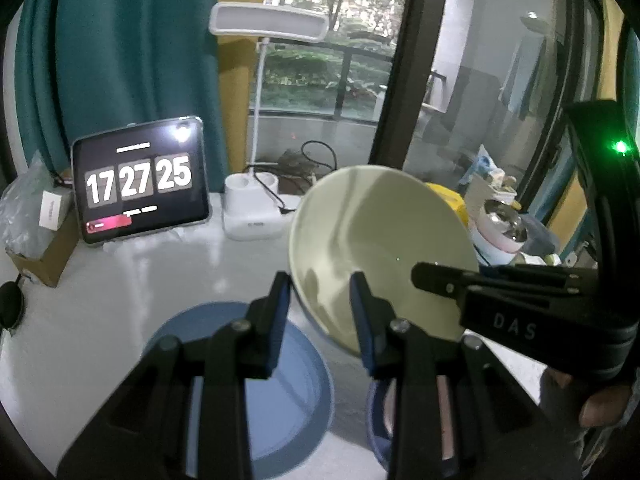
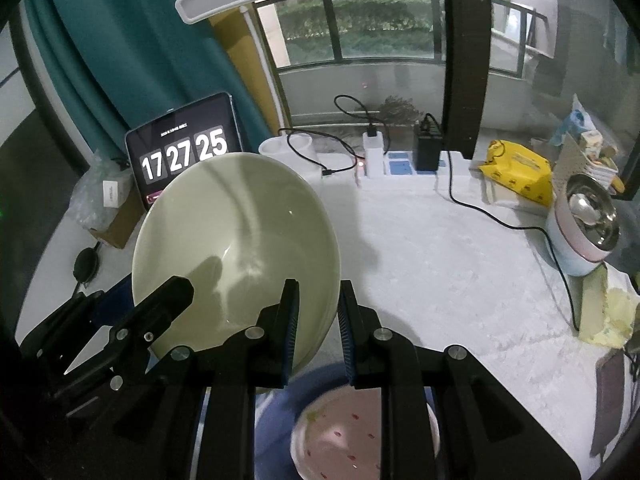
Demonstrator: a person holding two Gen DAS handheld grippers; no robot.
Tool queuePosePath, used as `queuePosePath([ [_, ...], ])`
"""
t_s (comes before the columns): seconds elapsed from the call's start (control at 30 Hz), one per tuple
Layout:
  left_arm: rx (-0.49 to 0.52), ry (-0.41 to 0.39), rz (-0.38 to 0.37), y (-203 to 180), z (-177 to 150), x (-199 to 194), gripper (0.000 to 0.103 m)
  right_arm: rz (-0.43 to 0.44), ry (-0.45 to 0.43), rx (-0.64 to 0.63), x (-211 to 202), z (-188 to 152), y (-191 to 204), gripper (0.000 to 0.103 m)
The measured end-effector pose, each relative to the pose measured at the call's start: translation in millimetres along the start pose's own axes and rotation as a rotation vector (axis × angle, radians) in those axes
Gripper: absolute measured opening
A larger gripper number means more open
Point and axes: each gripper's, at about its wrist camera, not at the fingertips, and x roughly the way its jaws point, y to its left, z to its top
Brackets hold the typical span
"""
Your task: Organize plates and bowls
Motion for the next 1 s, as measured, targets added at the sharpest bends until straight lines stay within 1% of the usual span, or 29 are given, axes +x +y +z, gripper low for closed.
queuePosePath([
  [0.3, 0.014, 0.003, -0.026, -28.0, -11.8, -11.7, 0.031, -0.008, -0.018, 0.023, -23.1, -20.5, -20.1, 0.021],
  [0.57, 0.044, 0.028, -0.056, -51.1, -25.6, -13.2, 0.031, -0.022, -0.020, 0.053, -36.9, -43.2, -39.1, 0.021],
  [0.83, 0.058, 0.066, -0.075, -66.0, -44.2, -8.8, 0.031, -0.021, -0.003, 0.099, -38.5, -69.6, -55.5, 0.021],
  [1.0, 0.065, 0.098, -0.077, -71.1, -57.9, -4.2, 0.031, -0.016, 0.027, 0.121, -32.0, -87.9, -62.4, 0.021],
])
